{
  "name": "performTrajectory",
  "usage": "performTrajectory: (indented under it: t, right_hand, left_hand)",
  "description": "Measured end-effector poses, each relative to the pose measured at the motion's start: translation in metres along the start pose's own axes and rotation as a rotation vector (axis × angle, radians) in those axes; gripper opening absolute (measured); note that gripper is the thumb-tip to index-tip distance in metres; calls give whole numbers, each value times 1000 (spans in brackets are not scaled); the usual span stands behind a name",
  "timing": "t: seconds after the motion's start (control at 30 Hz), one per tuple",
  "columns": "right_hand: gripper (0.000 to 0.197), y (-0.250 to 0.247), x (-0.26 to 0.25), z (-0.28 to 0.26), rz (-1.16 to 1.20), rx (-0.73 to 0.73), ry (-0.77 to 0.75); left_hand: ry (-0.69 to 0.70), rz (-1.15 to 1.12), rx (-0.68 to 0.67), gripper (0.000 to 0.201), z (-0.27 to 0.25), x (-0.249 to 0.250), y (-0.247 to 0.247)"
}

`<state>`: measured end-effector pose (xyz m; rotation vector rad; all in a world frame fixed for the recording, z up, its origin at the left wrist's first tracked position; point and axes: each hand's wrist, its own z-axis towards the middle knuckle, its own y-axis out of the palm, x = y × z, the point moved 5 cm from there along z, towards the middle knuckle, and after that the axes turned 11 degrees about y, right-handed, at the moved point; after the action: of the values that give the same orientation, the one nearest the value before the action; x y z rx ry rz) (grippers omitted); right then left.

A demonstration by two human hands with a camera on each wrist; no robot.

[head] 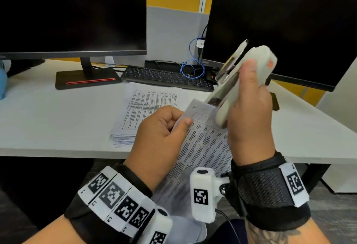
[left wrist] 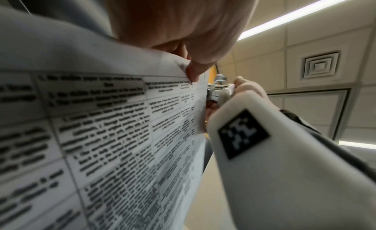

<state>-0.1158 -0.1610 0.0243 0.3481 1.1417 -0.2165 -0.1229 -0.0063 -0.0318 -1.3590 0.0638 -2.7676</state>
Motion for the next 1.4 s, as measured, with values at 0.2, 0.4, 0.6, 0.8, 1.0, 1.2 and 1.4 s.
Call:
performTrajectory:
  t: [0.2, 0.4, 0.6, 0.8, 1.0, 1.2, 1.4]
  right_hand:
    - [67, 15, 6, 1, -47, 20, 81]
    - [58, 20, -1, -1, -49, 35, 44]
    - [72, 20, 0, -1, -2, 33, 25]
    - [59, 22, -5, 3, -12, 20, -12]
    - [54, 14, -1, 3, 27, -38, -40]
    - [29, -9, 3, -7, 27, 33, -182]
    - [22, -13, 8, -8, 34, 50, -188]
  left_hand:
    - [-4, 5, -7, 13, -3, 0, 4]
    - [-4, 8, -25, 15, -4, -1, 4]
    - [11, 27, -25, 17, -5, -1, 4]
    - [1, -60, -57, 6, -6, 2, 9]
    - [41, -19, -84, 33, 1, 2, 1]
    - [284, 147, 86, 36, 5, 3, -27]
    - [273, 154, 85, 40, 4, -2, -25]
